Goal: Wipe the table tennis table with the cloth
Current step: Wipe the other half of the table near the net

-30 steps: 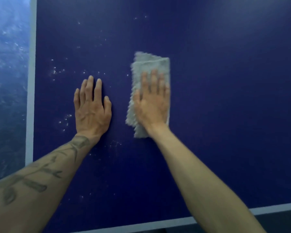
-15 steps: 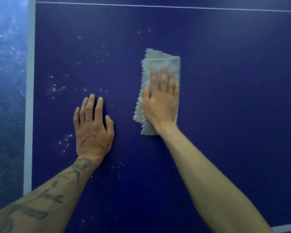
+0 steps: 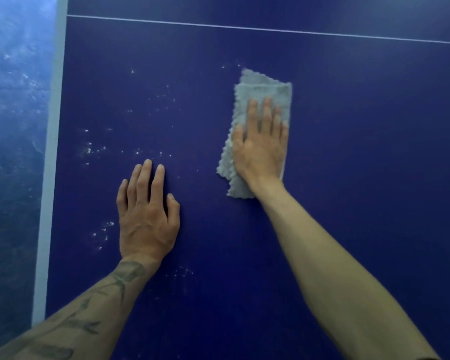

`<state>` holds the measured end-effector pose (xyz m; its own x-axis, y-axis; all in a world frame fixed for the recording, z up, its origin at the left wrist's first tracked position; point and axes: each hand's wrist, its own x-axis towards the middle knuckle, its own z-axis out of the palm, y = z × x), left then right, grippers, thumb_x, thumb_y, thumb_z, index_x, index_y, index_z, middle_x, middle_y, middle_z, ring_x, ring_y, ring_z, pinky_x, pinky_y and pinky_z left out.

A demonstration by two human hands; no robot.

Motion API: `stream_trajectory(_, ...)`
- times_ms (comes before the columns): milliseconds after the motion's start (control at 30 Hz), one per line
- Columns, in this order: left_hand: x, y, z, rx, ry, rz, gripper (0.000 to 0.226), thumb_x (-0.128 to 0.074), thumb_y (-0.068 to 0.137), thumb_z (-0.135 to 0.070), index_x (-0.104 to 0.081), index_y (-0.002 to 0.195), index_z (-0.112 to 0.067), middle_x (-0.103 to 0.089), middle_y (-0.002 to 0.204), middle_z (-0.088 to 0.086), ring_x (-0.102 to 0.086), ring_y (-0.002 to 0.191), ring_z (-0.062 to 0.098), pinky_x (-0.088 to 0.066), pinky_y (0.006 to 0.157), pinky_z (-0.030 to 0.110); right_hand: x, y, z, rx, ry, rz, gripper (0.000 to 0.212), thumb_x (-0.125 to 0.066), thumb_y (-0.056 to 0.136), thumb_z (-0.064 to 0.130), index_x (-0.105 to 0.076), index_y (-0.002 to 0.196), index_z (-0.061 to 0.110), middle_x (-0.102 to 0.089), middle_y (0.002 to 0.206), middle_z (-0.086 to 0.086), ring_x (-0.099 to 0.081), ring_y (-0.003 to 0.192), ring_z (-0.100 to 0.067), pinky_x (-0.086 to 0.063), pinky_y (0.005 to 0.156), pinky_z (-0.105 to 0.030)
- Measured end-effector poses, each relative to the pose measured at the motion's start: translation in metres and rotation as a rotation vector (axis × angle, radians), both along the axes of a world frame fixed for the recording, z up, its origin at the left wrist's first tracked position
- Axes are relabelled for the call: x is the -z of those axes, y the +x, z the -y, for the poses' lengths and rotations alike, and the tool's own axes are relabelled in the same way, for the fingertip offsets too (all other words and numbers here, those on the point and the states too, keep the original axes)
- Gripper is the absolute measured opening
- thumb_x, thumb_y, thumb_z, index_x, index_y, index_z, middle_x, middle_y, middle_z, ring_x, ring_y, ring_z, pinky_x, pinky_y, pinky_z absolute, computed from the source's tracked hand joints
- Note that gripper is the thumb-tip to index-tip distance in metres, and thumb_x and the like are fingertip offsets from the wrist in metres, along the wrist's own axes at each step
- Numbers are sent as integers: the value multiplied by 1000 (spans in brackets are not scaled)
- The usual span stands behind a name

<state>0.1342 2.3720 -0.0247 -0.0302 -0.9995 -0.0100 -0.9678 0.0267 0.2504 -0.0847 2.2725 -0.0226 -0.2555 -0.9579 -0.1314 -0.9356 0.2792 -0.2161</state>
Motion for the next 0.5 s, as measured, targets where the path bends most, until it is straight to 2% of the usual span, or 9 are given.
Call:
stream_trajectory(133,-1,0,1,1,-14,3,60,-39,103,-29,-38,159,-9,-30,168,13,-25,157,31,-14,131,50,4,35,-38,-350,-40,-12,67,-23,112,46,-7,171,21,4,179,-7,4,165,-25,-6,133,-49)
stream_trajectory(200,-2,0,1,-1,-11,3,60,-39,103,-29,-39,159,-8,-30,168,13,-25,157,31,-14,130,50,7,15,-54,-407,-40,-22,67,-25,111,48,-9,171,23,1,179,-5,3,166,-22,-6,134,-47)
stream_trajectory(300,-3,0,1,-7,2,-4,60,-40,103,-29,-39,159,-8,-30,169,13,-24,158,30,-14,131,50,5,-26,-36,-220,13,-25,67,-23,110,49,-9,171,26,0,179,-3,1,166,-22,0,134,-44)
stream_trajectory(400,-2,0,1,-5,8,1,60,-41,103,-28,-39,159,-8,-30,168,13,-24,158,30,-14,131,51,-1,-36,19,-35,11,-19,66,-22,112,47,-4,171,23,4,179,-6,4,165,-24,0,134,-47)
stream_trajectory(500,-1,0,1,-5,-1,1,59,-43,103,-27,-40,159,-8,-31,168,13,-25,158,30,-14,131,50,-1,-10,63,1,2,-7,67,-20,112,47,-2,171,21,5,179,-9,5,165,-27,0,133,-48)
